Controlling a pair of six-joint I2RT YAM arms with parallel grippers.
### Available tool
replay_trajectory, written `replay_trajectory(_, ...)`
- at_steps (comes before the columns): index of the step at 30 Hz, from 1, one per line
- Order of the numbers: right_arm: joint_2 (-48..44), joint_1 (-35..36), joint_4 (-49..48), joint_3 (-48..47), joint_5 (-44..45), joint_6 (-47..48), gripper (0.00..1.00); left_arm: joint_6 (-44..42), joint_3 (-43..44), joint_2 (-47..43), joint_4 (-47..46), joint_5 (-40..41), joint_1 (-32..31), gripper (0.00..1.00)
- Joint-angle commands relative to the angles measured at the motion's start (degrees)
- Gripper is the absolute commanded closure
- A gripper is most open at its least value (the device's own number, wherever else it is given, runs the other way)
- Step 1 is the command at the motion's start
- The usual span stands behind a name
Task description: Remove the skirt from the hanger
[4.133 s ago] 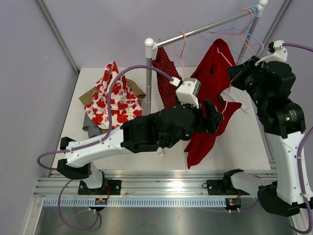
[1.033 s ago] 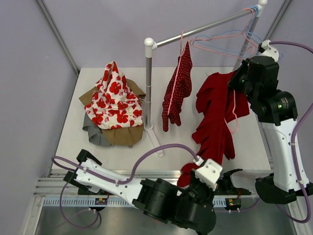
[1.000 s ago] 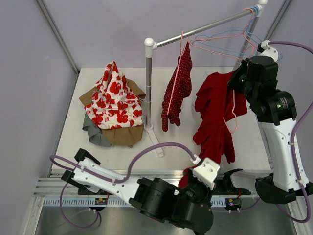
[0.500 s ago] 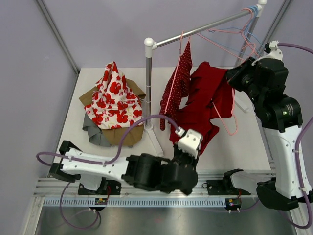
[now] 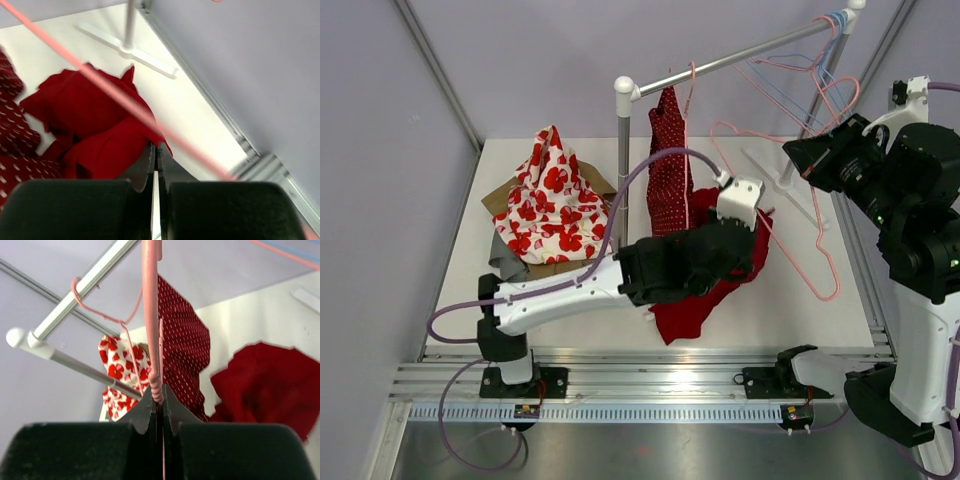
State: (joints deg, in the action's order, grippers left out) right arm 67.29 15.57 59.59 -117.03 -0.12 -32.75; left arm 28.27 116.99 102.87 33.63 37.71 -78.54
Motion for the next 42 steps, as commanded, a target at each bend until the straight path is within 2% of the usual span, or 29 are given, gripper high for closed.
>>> replay_trajectory(1,5.6,0.1,-4.8,-4.1,1.3,2.1,1.00,3.6,-11.8,-7.8,-6.8,-4.6,-6.9,1.00)
replay_trajectory(3,8.0,0.2,-6.8,-6.5,2.7,3.8,1.00,6.0,-19.6,-10.8,-7.6,-2.3,-12.2,1.00)
replay_trajectory(5,12.5,0.2,-9.0,-9.5,4.0,6.1,1.00,9.9,-22.5,-12.4,-6.0,0.3,-16.1,1.00)
replay_trajectory(6,13.9,0.1,-9.7,-10.6,4.3,7.0,1.00,11.2,-23.2,-13.1,-3.3,3.5,-20.2,1.00)
replay_trajectory(9,19.5,0.2,-12.1,-14.8,6.1,10.9,1.00,16.9,-25.5,-16.3,3.7,10.2,-27.2,1.00)
replay_trajectory(13,28.3,0.2,-11.5,-23.2,6.5,13.8,1.00,28.3,-30.0,-20.4,12.3,15.0,-32.5,1.00)
replay_trajectory(18,35.9,0.1,-9.8,-31.9,5.0,13.8,1.00,35.2,-31.5,-24.9,18.9,20.7,-37.8,1.00)
replay_trajectory(20,35.6,0.2,-9.6,-29.9,5.0,13.2,1.00,37.9,-28.2,-24.9,23.9,22.6,-38.3,1.00)
replay_trajectory(22,31.9,0.2,-13.2,-24.6,5.0,13.2,1.00,44.0,-24.7,-24.2,34.8,25.8,-38.4,1.00)
replay_trajectory(23,30.2,0.1,-14.8,-18.1,5.0,13.2,1.00,45.3,-21.0,-24.2,41.5,28.0,-38.4,1.00)
replay_trajectory(27,23.1,0.1,-19.8,-7.3,6.7,14.3,0.97,47.1,-14.5,-25.8,53.5,33.9,-36.6,1.00)
replay_trajectory(28,21.7,0.1,-19.6,-6.5,7.4,14.9,0.94,46.2,-13.9,-27.4,54.6,34.3,-35.4,1.00)
replay_trajectory(29,21.1,0.1,-19.5,-5.6,7.8,15.3,0.86,44.4,-13.5,-28.3,54.2,34.7,-32.6,1.00)
replay_trajectory(30,20.3,0.2,-19.2,-5.2,8.1,15.3,0.82,39.0,-13.5,-29.5,52.8,34.9,-31.3,1.00)
replay_trajectory(32,19.2,0.1,-18.6,-4.3,9.2,16.1,0.65,32.0,-13.6,-33.2,46.0,35.3,-29.0,1.00)
replay_trajectory(33,18.7,0.2,-18.8,-3.6,9.5,16.1,0.47,24.3,-13.7,-34.6,43.0,35.8,-26.8,1.00)
replay_trajectory(35,16.8,0.1,-19.2,-1.9,10.6,16.4,0.26,16.1,-13.6,-38.7,33.9,36.4,-23.0,1.00)
replay_trajectory(36,16.2,0.1,-19.3,-1.4,10.8,16.4,0.12,6.6,-13.7,-40.0,30.0,36.3,-21.4,1.00)
replay_trajectory(37,15.3,0.1,-19.3,-0.8,11.4,16.4,0.07,1.6,-14.0,-41.6,25.9,36.0,-19.9,1.00)
replay_trajectory(38,14.7,0.2,-19.3,0.1,11.7,16.4,0.03,-3.5,-14.7,-44.2,16.5,35.5,-16.9,1.00)
replay_trajectory(39,13.7,0.1,-19.3,0.6,12.0,16.5,0.00,-14.5,-15.3,-45.6,11.3,35.2,-15.6,1.00)
replay_trajectory(40,13.1,0.2,-19.3,1.0,12.9,16.6,0.01,-19.3,-15.3,-46.4,7.0,35.1,-14.6,1.00)
replay_trajectory(41,12.6,0.2,-19.4,2.1,13.2,16.7,0.01,-24.0,-14.7,-47.3,-1.3,35.6,-13.1,1.00)
replay_trajectory(42,11.4,0.1,-19.6,2.7,13.7,16.8,0.00,-34.6,-14.2,-47.5,-5.6,36.2,-12.5,1.00)
